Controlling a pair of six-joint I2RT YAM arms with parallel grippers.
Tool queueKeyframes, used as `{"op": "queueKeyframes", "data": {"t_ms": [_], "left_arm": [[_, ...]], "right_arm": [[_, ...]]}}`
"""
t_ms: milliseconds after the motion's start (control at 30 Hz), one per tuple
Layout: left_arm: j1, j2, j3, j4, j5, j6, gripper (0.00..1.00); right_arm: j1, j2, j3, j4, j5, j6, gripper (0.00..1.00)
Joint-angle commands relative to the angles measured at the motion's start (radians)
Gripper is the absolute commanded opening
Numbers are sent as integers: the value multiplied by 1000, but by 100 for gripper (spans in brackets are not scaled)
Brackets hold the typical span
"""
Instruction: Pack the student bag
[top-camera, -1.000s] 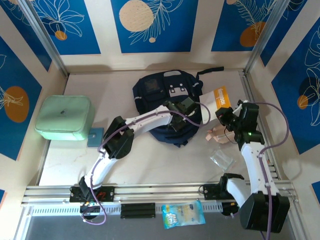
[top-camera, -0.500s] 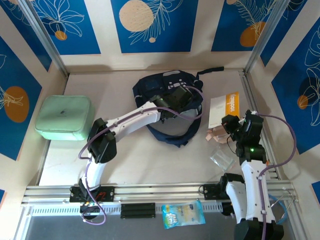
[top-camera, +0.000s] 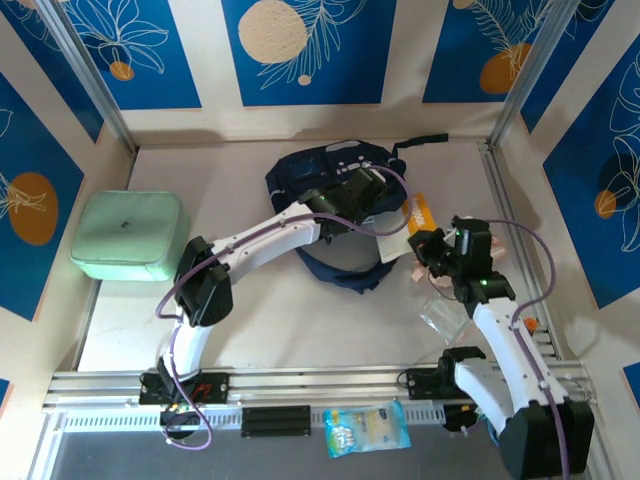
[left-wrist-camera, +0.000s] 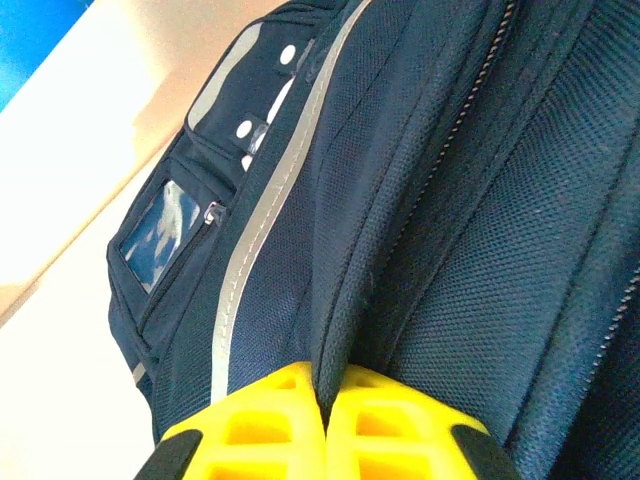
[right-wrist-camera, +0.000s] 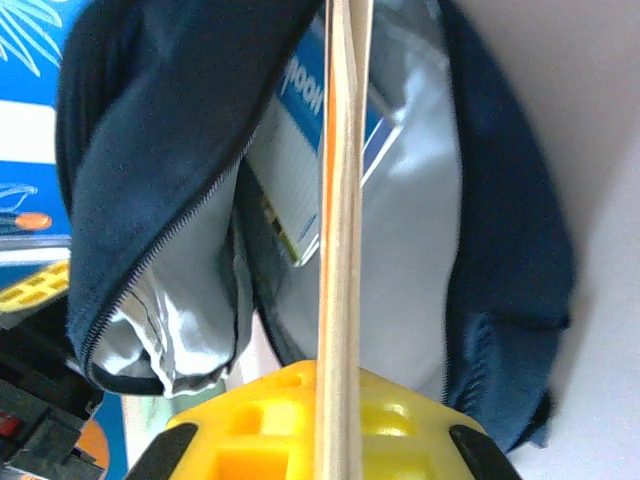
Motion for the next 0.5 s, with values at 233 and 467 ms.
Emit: {"op": "queueKeyframes", "data": {"t_ms": [233, 467], "left_arm": [[6, -174, 32, 111, 45, -78, 0], [7, -204, 25, 101, 71, -102, 0]], "right_arm": [[159, 278, -2, 381, 9, 101, 0], [192, 536, 62, 511, 67, 147, 0]]}}
